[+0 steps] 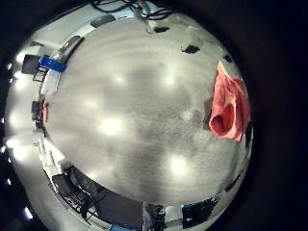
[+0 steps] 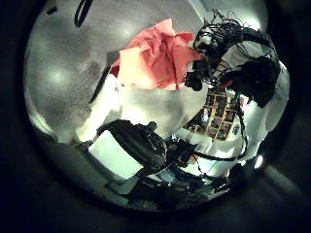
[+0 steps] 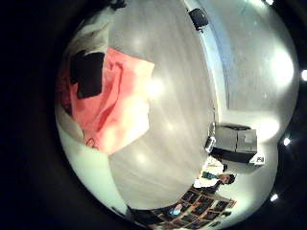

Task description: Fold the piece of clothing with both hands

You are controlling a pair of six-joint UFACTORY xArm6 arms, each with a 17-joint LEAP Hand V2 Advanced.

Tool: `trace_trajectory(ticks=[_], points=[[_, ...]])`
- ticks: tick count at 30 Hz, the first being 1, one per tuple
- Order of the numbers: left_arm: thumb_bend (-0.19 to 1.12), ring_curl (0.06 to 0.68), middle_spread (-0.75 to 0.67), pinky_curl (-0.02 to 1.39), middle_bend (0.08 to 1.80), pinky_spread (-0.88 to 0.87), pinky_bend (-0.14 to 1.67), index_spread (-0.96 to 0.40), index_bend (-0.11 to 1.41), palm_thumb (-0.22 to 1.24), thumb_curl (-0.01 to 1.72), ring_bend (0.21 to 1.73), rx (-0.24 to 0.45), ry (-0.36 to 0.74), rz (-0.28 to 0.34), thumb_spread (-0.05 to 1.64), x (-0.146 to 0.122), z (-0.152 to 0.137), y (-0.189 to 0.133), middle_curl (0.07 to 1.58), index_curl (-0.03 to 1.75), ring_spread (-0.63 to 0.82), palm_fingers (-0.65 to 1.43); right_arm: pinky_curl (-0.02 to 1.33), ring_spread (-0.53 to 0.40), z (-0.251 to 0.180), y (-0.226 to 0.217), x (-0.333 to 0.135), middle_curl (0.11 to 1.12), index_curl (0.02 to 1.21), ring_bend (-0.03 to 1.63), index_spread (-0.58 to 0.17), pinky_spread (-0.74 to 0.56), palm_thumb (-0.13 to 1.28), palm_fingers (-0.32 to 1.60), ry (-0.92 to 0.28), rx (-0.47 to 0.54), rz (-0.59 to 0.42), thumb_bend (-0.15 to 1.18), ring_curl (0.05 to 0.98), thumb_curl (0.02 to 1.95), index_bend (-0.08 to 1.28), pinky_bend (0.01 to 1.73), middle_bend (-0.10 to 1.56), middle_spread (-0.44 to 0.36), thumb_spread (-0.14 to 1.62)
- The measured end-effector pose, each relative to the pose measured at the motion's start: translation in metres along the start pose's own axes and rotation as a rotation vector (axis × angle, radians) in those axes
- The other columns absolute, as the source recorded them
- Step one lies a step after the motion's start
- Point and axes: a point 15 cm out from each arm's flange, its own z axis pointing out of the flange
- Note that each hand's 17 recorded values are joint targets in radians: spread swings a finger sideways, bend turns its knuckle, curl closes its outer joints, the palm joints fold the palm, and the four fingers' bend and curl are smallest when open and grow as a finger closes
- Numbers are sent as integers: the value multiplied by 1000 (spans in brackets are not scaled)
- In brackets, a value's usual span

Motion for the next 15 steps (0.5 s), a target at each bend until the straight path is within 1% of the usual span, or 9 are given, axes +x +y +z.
trace_trajectory(ticks=[2,4,6,8,9,10,12,13,15], points=[[-9,209,22,302,182,345,191,-75,196,596,315,549,-2,-1,0,1313,0,1,1,341,490,246,255,957,-260,3,0,-1,936,914,1255,-285,-272,847,1026,-3,-1,0,-30,832,717,967,1135,1145,-191,1180],[-10,209,22,302,182,345,191,-75,196,598,317,549,-1,-1,-4,1312,-4,1,1,342,491,246,255,916,-264,11,0,-4,908,891,1244,-307,-320,827,969,-7,-12,-4,-21,803,700,868,1097,1097,-196,1197],[-10,209,22,302,182,345,191,-75,196,598,318,549,-2,3,-6,1311,-4,2,1,342,491,246,255,881,-270,18,2,-3,881,876,1221,-325,-384,812,832,-12,-22,-3,-17,779,681,754,1072,1040,-211,1210],[-10,208,22,302,182,345,191,-75,196,598,318,549,-4,4,-4,1310,-4,3,1,342,491,246,255,848,-288,16,2,-2,844,817,1218,-332,-453,807,563,-12,-18,3,-14,756,668,503,1103,946,-236,1221],[-10,208,22,302,182,345,191,-75,196,598,319,549,-5,5,-4,1310,-4,4,1,342,491,246,255,830,-295,15,2,-1,829,791,1222,-342,-479,803,538,-11,-17,5,-15,742,661,429,1118,917,-251,1224],[-11,208,22,301,182,349,191,-75,196,598,319,550,-6,5,-4,1310,-4,4,1,342,491,246,255,816,-301,12,2,2,794,762,1205,-351,-484,804,413,-9,-10,9,-12,724,654,381,1121,807,-265,1227],[-11,208,22,301,182,352,191,-75,196,598,319,550,-7,6,-4,1309,-3,5,0,342,491,246,255,798,-301,5,1,6,749,725,1183,-366,-456,803,313,-9,7,17,-13,703,645,352,1080,697,-282,1228],[-11,208,22,301,182,353,191,-75,196,598,320,550,-5,8,-1,1309,0,4,0,342,491,246,255,793,-300,1,0,10,717,696,1142,-358,-428,751,205,-12,18,25,-38,683,624,314,1078,621,-272,1235],[-11,208,22,301,182,354,191,-75,196,598,320,550,-7,9,1,1309,0,6,-1,342,491,248,255,776,-296,-10,-3,14,674,651,1121,-346,-373,680,140,-29,52,48,-42,660,584,254,1055,539,-227,1265]])
